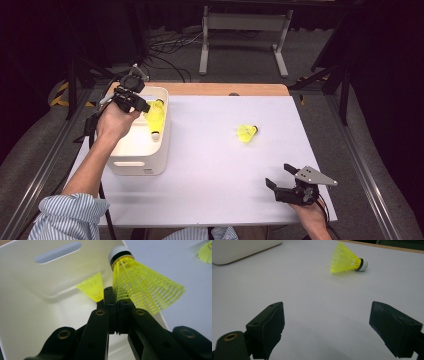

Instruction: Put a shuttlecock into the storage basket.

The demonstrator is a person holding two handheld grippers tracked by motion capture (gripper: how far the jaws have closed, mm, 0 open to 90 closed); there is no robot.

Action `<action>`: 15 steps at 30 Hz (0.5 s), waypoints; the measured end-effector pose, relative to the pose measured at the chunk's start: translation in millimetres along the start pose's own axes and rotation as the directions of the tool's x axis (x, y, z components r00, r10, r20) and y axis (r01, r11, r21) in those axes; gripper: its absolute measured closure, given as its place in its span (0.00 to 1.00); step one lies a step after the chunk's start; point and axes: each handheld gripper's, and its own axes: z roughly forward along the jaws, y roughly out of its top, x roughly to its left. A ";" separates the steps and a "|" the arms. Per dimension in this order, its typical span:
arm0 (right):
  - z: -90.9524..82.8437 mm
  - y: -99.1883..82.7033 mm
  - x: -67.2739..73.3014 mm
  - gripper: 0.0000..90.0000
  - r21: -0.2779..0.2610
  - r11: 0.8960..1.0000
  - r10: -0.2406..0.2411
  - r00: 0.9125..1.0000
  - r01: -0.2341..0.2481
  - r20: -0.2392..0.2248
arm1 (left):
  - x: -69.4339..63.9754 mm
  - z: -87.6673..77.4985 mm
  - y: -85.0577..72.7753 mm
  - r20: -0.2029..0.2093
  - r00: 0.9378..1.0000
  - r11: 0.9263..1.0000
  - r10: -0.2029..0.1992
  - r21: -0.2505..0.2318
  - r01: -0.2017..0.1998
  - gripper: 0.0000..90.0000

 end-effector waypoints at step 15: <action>0.8 0.0 -0.2 0.15 0.001 1.000 -0.004 1.000 0.004 -0.007 | 14.9 6.8 -9.5 -0.007 1.000 0.999 -0.029 0.019 0.029 0.99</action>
